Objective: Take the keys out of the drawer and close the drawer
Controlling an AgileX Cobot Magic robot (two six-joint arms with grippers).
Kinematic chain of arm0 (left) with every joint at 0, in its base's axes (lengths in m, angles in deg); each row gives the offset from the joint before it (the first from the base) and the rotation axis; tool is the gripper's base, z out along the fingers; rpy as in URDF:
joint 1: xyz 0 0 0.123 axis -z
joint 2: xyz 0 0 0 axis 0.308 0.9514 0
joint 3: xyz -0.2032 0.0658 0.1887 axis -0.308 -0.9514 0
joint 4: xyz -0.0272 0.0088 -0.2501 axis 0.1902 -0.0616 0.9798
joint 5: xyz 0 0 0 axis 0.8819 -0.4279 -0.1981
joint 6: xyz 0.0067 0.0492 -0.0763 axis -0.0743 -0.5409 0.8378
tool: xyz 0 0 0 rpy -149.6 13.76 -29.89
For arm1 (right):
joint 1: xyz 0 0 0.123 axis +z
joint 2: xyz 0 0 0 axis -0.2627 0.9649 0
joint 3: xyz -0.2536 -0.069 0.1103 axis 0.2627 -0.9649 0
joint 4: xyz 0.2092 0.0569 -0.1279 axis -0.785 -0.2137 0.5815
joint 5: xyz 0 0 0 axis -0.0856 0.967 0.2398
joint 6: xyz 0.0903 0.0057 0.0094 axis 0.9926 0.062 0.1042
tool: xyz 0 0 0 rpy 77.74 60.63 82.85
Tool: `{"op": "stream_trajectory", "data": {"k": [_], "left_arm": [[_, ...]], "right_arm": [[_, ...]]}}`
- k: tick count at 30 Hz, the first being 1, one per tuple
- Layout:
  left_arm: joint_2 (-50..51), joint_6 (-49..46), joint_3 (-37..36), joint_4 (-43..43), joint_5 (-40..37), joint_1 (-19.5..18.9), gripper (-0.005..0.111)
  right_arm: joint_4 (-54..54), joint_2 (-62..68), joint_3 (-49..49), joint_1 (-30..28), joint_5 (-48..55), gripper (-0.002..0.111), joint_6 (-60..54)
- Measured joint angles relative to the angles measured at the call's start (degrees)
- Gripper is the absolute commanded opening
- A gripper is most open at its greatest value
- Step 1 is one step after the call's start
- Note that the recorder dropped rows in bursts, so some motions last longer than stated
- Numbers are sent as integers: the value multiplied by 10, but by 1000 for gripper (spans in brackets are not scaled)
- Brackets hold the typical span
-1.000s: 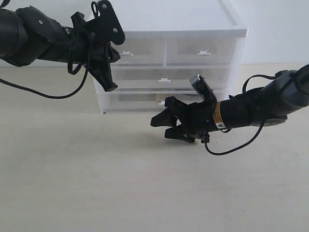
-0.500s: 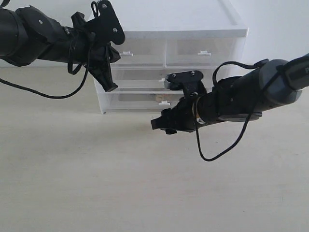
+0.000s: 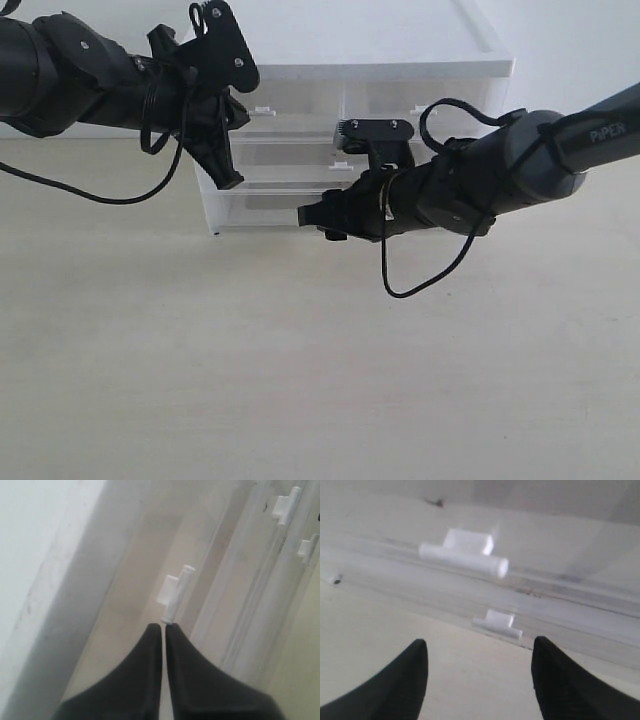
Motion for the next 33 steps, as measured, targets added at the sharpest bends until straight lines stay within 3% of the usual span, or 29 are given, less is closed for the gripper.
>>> {"op": "stream_trajectory", "data": {"k": [26,29,33], "left_arm": [[0,0,0,0,0,0,4],[0,0,0,0,0,0,4],[0,0,0,0,0,0,4]], "right_arm": [[-20,48,57,7,47,53,-4],[-20,48,58,7,48,46,-4],[-20,50,59,7,46,25,-8]]}}
